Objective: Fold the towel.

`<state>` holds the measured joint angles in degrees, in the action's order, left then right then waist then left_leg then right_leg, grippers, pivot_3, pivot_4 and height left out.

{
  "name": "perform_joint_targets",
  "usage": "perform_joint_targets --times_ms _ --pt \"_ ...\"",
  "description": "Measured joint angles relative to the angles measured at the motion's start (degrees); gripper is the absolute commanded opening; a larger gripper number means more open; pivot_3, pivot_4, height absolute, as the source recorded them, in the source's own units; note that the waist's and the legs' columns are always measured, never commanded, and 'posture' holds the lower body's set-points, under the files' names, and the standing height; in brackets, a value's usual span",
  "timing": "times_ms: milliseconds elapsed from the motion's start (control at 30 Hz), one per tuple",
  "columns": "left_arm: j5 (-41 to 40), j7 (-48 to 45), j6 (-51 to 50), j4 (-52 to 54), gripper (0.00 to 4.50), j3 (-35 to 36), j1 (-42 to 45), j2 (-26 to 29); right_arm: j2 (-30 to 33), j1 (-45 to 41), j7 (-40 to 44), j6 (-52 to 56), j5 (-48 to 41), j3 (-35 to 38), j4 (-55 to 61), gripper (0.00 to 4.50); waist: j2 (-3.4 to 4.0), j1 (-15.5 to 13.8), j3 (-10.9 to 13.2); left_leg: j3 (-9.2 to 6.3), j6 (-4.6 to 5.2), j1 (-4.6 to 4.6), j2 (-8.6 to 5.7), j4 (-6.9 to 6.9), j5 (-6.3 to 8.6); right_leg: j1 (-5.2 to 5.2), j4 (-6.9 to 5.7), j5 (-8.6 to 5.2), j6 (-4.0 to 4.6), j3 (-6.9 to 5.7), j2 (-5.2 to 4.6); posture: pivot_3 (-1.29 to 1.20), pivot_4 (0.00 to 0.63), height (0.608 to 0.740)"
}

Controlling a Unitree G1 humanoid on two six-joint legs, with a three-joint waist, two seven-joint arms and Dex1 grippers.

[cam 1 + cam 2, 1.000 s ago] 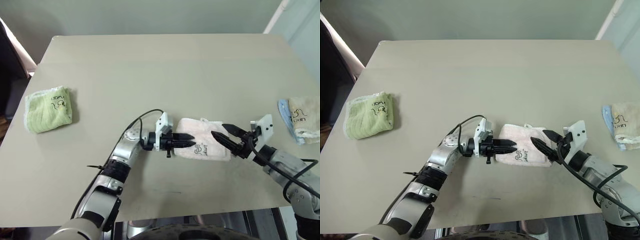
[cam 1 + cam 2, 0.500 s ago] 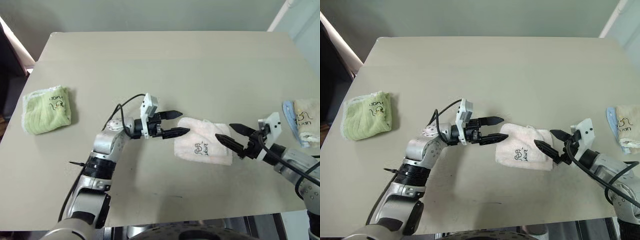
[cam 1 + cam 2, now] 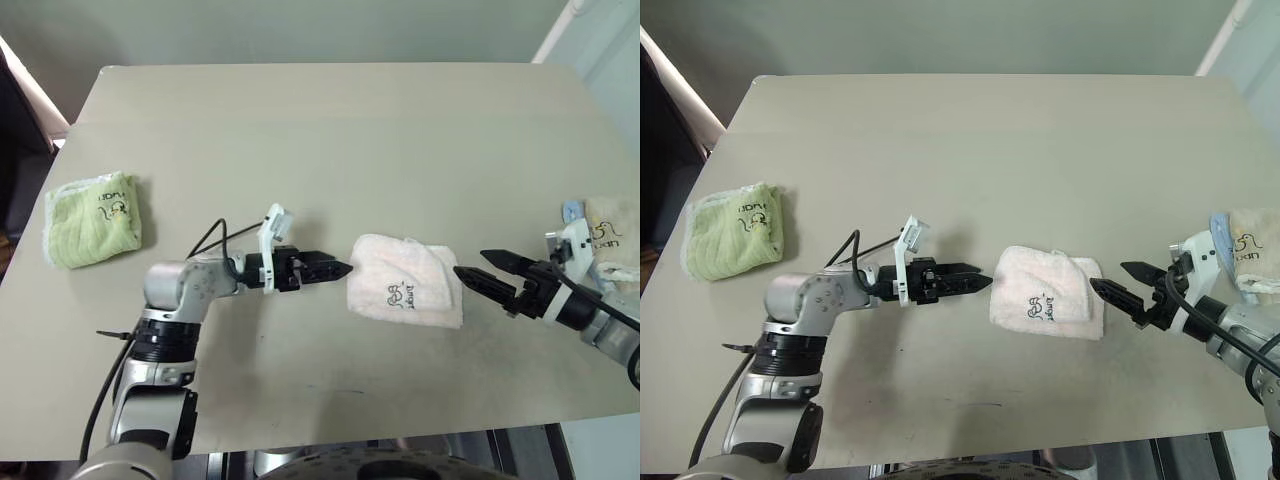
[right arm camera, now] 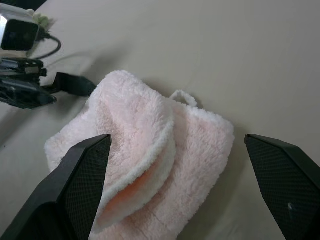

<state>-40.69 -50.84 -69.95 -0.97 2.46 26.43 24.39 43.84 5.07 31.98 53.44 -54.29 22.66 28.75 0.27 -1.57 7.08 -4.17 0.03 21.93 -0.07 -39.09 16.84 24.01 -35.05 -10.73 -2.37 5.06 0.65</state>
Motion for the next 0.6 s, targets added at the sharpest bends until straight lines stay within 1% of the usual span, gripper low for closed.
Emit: perform_joint_targets --times_ms 100,200,333,467,567,600 --pt "-4.0 4.3 -13.9 -0.6 4.46 4.0 2.6 -1.7 0.0 -0.1 -0.7 1.1 0.0 -0.1 -0.1 4.50 0.01 -0.2 0.0 0.02 -0.01 -0.01 -0.01 -0.02 -0.01 -0.01 -0.03 0.02 0.01 -0.02 -0.02 0.00 0.150 0.740" --pt "-9.2 10.5 -20.5 -6.4 4.46 6.4 5.9 -4.9 0.0 -0.6 -1.5 1.5 0.3 -0.3 -0.1 4.50 0.00 -0.3 0.0 0.03 -0.02 -0.05 -0.02 -0.09 -0.03 -0.05 -0.09 0.05 -0.02 -0.01 -0.04 0.00 0.150 0.740" --pt "-17.7 19.1 -21.4 -9.7 4.46 5.1 6.1 -5.1 0.0 -0.8 -2.7 2.0 0.8 -0.5 -0.1 4.50 0.01 -0.3 0.0 0.06 -0.08 -0.18 -0.02 -0.04 -0.06 -0.08 -0.15 0.10 -0.06 -0.01 -0.02 0.00 0.150 0.740" --pt "-25.5 27.8 -21.3 -15.8 4.46 5.3 7.7 -6.8 -0.1 0.3 -3.6 2.1 1.4 -0.4 0.1 4.50 0.02 -0.9 0.0 0.05 -0.05 -0.73 -0.08 0.03 -0.06 -0.72 -0.03 -0.10 -0.18 0.06 -0.02 0.00 0.150 0.740" --pt "-28.8 32.7 -21.4 -19.5 4.46 5.8 9.0 -8.0 -0.2 0.9 -4.2 2.0 1.6 0.0 0.4 4.50 0.01 -1.0 0.0 0.03 0.07 -1.10 -0.19 0.01 -0.03 -1.18 0.05 -0.25 -0.26 0.13 -0.03 0.00 0.150 0.740" --pt "-30.3 34.8 -21.4 -21.8 4.46 6.2 9.9 -8.9 -0.4 1.2 -4.4 2.0 1.6 0.4 0.6 4.50 0.02 -1.3 0.0 0.04 0.12 -1.14 -0.24 -0.03 -0.04 -1.25 0.05 -0.35 -0.12 0.18 -0.04 0.00 0.150 0.740"
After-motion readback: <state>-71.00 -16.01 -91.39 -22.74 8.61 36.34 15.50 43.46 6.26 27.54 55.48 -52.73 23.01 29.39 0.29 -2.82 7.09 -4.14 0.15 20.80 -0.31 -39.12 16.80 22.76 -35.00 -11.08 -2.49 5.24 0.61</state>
